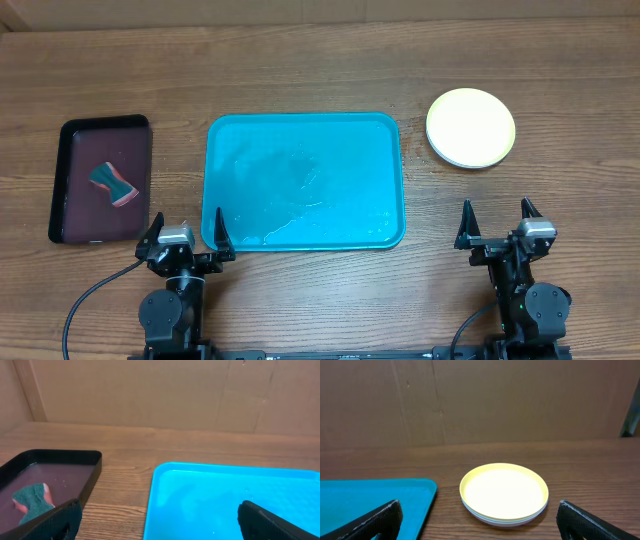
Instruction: Clean dirty plates on tray and stack at the side
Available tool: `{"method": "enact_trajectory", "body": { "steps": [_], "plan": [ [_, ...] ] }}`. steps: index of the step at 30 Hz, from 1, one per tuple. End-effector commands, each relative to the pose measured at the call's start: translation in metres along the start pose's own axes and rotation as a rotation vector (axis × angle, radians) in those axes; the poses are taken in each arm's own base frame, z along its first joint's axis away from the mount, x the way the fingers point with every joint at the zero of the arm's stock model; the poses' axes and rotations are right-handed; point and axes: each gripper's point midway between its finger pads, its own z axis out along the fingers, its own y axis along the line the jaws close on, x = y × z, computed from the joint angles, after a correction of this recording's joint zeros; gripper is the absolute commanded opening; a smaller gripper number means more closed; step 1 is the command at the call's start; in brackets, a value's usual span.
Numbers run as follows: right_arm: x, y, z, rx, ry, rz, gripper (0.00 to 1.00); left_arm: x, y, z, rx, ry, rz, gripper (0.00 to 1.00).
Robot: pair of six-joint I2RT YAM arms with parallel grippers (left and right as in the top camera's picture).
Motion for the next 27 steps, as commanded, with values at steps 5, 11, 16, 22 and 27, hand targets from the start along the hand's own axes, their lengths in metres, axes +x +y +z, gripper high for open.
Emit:
{"method": "enact_trajectory", "body": {
  "steps": [5, 11, 16, 22, 27],
  "plan": [
    [0.002, -0.0006, 0.0001, 0.001, -0.003, -0.05, 1.0, -0.0003, -0.0009, -0.0003, 0.002, -0.008, -0.009, 1.0],
    [0.0014, -0.0002, 0.0001, -0.001, -0.005, -0.024, 1.0, -0.0003, -0.0009, -0.0003, 0.002, -0.008, -0.009, 1.0],
    [0.0013, -0.0001, 0.0001, -0.002, -0.006, -0.024, 1.0, -0.0003, -0.0009, -0.0003, 0.002, -0.008, -0.009, 1.0],
    [0.0013, -0.0001, 0.0001, -0.002, -0.006, -0.024, 1.0, -0.0003, -0.0009, -0.0003, 0.002, -0.008, -0.009, 0.99],
    [0.0013, -0.0001, 0.0001, -0.002, -0.006, -0.024, 1.0, -0.0003, -0.0009, -0.0003, 0.002, -0.008, -0.009, 1.0]
  ]
}}
